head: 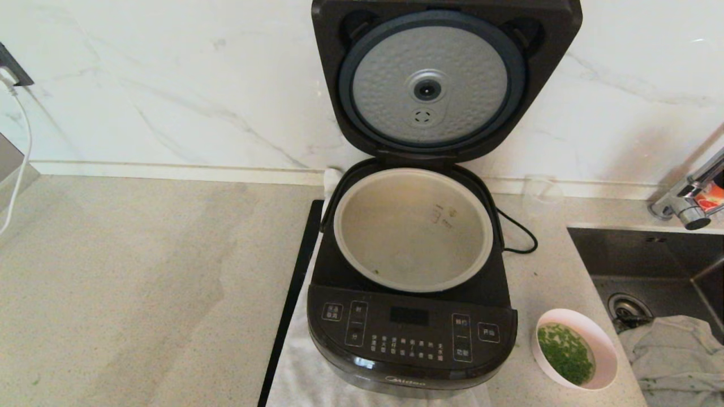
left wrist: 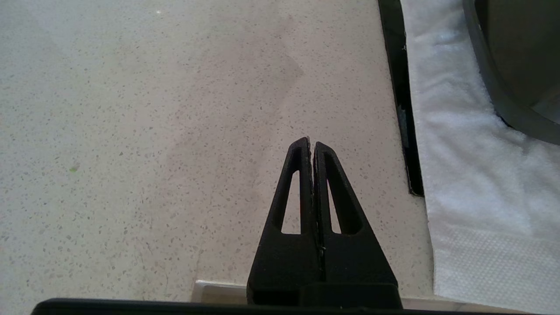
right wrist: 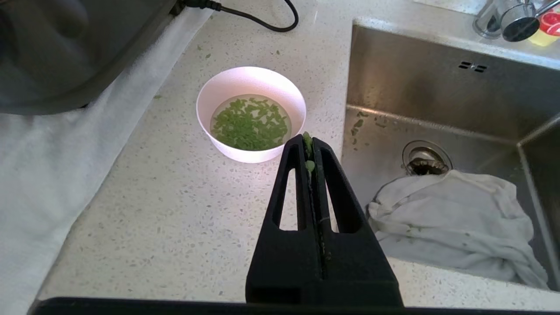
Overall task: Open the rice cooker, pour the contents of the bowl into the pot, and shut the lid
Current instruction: Turn on the tap
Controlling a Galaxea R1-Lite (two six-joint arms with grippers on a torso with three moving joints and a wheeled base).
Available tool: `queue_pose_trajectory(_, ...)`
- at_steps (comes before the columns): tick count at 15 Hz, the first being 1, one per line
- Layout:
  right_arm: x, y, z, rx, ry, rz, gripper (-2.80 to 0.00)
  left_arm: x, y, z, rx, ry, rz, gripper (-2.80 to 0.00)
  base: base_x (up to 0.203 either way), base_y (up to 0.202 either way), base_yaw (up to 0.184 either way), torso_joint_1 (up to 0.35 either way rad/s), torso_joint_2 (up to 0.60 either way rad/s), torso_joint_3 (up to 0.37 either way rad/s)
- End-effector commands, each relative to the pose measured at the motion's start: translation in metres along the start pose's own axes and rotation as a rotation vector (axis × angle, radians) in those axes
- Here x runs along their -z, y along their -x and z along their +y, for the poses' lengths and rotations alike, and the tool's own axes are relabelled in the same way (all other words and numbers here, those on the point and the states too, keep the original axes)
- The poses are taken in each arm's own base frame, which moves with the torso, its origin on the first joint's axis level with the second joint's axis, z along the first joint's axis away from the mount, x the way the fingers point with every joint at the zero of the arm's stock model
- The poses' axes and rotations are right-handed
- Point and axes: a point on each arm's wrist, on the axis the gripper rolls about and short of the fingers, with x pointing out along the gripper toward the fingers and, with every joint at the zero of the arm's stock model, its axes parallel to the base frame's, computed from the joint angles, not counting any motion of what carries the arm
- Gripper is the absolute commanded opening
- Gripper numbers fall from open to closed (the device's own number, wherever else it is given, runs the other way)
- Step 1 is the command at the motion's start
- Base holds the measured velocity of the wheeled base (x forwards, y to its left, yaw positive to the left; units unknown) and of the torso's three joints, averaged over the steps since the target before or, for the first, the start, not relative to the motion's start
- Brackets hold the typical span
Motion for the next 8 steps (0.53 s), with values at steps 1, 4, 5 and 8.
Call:
queue_pose_trajectory(1, -0.001, 0.001, 0.0, -0.001, -0.005, -0.005, -2.8, 0.0, 0.0, 0.0, 0.0, 0.001, 0.0, -2.8, 0.0, 0.0, 0.0, 0.0, 0.0, 0.0)
queue_pose_trajectory(4, -0.001, 0.001, 0.0, 0.0, -0.001, 0.0, -2.8, 0.0, 0.0, 0.0, -0.002, 0.001, 0.0, -2.8, 0.0, 0.0, 0.0, 0.0, 0.0, 0.0)
queue_pose_trajectory(5, -0.004, 0.002, 0.0, 0.001, 0.001, -0.008, -2.8, 0.0, 0.0, 0.0, 0.0, 0.001, 0.001, -2.8, 0.0, 0.0, 0.0, 0.0, 0.0, 0.0)
queue_pose_trajectory(8, -0.062, 0.004, -0.006, 0.0, -0.029, -0.041, -2.8, 0.0, 0.0, 0.0, -0.001, 0.001, 0.001, -2.8, 0.0, 0.0, 0.0, 0.0, 0.0, 0.0)
